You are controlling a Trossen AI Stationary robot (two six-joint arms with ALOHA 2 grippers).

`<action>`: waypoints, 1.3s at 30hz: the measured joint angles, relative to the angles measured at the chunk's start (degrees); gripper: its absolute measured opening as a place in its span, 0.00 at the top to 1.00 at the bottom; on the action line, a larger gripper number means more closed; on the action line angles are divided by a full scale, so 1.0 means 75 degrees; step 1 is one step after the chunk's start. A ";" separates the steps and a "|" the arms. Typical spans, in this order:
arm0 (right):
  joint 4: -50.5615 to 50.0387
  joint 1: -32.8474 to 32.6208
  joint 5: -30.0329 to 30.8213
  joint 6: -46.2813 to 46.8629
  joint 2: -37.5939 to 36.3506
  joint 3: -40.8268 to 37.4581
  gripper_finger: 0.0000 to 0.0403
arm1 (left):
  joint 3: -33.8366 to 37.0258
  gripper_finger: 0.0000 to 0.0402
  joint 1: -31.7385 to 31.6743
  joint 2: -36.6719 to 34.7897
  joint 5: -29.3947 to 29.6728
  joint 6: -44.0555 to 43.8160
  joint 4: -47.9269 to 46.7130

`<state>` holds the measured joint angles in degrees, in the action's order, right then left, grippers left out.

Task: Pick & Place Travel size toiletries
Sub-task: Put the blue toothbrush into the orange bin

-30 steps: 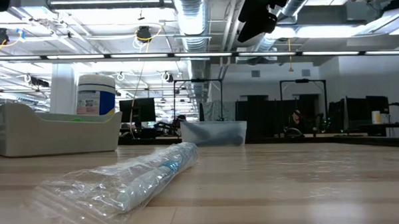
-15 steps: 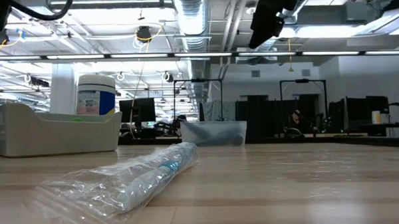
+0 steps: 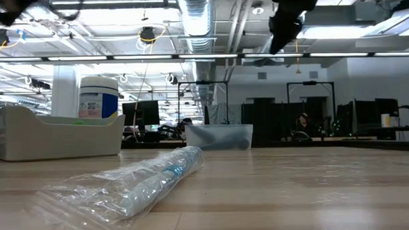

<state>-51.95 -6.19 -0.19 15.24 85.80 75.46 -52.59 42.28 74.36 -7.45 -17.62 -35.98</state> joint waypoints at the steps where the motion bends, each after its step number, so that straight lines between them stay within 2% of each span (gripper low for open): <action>1: -0.0105 -0.0026 0.0000 0.0156 0.0000 0.0000 0.37 | -0.0029 0.44 -0.0108 -0.0155 0.0294 -0.0156 0.0004; 8: -0.0819 -0.0071 0.0056 0.1398 0.0000 0.0000 0.37 | -0.0098 0.45 -0.1402 -0.1322 0.3115 -0.1440 0.0069; 11: -0.1081 -0.0175 0.0233 0.1891 0.0000 0.0000 0.37 | -0.0098 0.45 -0.2078 -0.1508 0.3969 -0.1950 0.0205; 15: -0.1487 -0.0427 0.0654 0.2397 0.0000 0.0000 0.37 | -0.0098 0.45 -0.2848 -0.1217 0.4076 -0.2116 0.0974; 20: -0.1937 -0.0845 0.1000 0.3091 0.0000 0.0000 0.37 | -0.0098 0.44 -0.3225 -0.0327 0.4007 -0.2387 0.1971; 30: -0.2049 -0.1669 0.1494 0.3800 0.0000 0.0000 0.37 | -0.0098 0.44 -0.3252 0.1519 0.3909 -0.2723 0.3285; 39: -0.2045 -0.2091 0.2043 0.4370 0.0000 -0.0002 0.37 | -0.0269 0.44 -0.3073 0.2949 0.3562 -0.2834 0.3697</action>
<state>-67.29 -21.87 15.13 48.01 85.80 75.45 -54.61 19.23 96.48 19.26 -38.87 -8.25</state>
